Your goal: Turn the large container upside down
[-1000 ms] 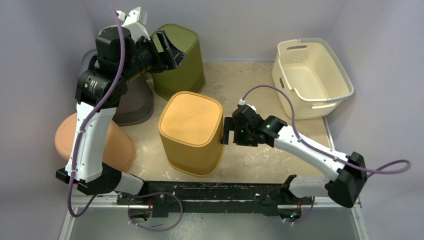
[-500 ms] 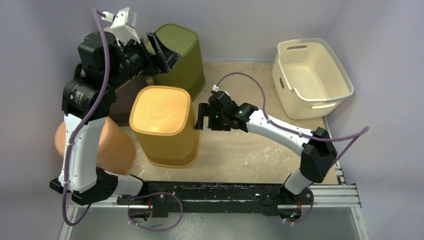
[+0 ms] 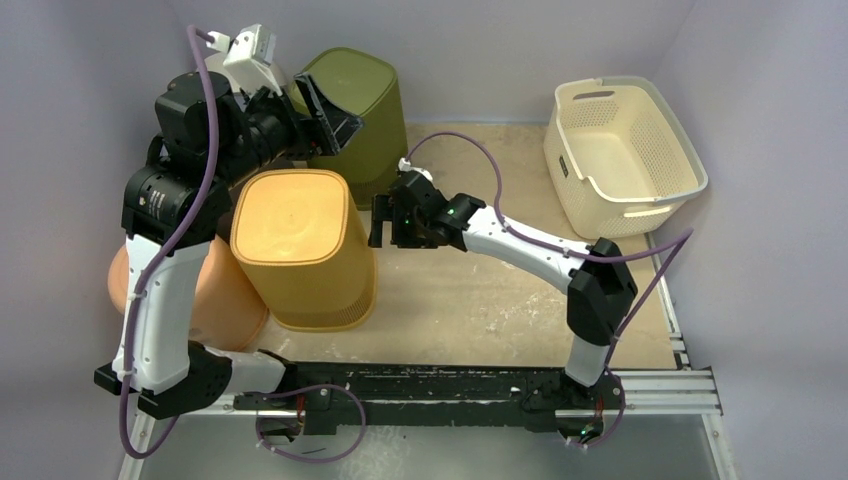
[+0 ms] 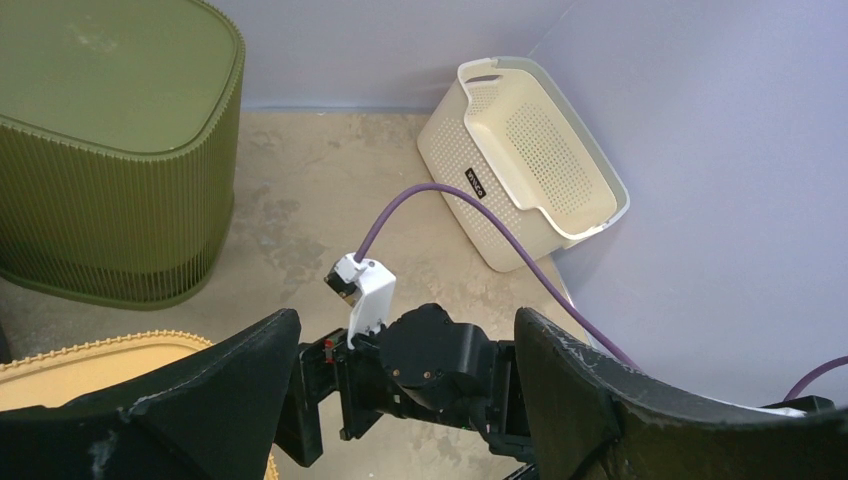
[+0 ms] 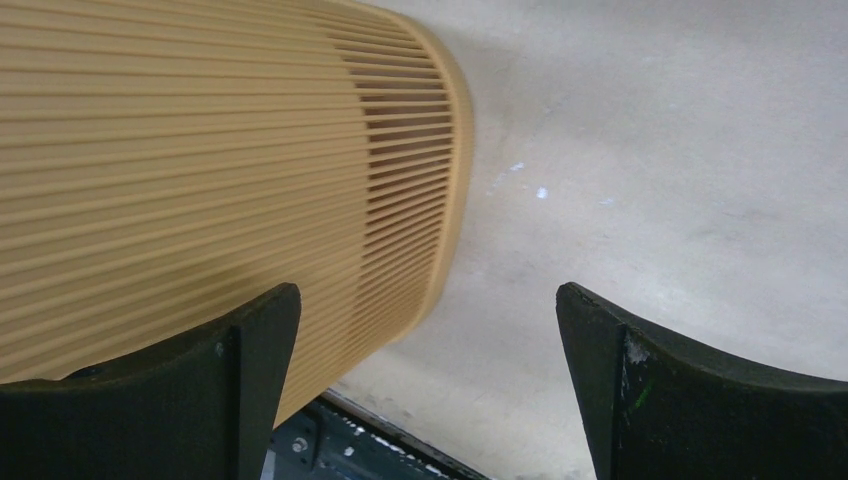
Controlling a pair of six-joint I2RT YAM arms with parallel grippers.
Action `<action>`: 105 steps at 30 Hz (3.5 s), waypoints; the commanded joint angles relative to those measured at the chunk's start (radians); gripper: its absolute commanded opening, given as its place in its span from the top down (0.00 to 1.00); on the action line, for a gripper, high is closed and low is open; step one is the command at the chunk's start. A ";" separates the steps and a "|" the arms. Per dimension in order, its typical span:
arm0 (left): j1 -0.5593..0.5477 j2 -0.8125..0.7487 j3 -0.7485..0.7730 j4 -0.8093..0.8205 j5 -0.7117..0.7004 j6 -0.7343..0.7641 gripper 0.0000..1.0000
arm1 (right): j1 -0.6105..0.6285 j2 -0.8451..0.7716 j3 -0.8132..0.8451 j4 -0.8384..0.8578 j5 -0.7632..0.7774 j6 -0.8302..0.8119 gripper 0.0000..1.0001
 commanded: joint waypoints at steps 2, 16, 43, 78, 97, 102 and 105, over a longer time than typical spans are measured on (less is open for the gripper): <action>-0.005 -0.024 -0.010 0.050 0.021 0.008 0.24 | -0.005 -0.112 0.051 -0.139 0.219 0.000 0.00; -0.004 -0.091 -0.179 0.176 0.025 -0.051 0.24 | -0.481 -0.214 0.197 -0.272 0.272 -0.389 0.05; -0.004 -0.044 -0.341 0.272 0.000 -0.040 0.24 | -0.846 0.137 0.359 -0.040 0.173 -0.801 0.10; -0.004 -0.095 -0.410 0.239 -0.027 -0.050 0.24 | -0.892 0.131 0.184 0.127 -0.002 -0.686 1.00; -0.005 -0.122 -0.182 0.091 -0.060 -0.001 0.24 | -0.670 -0.341 -0.273 1.087 -0.321 0.320 1.00; -0.004 -0.126 -0.158 0.069 -0.059 0.001 0.24 | -0.644 -0.385 -0.413 1.303 -0.278 0.446 1.00; -0.004 -0.122 -0.136 0.052 -0.059 0.005 0.24 | -0.643 -0.387 -0.503 1.445 -0.280 0.537 1.00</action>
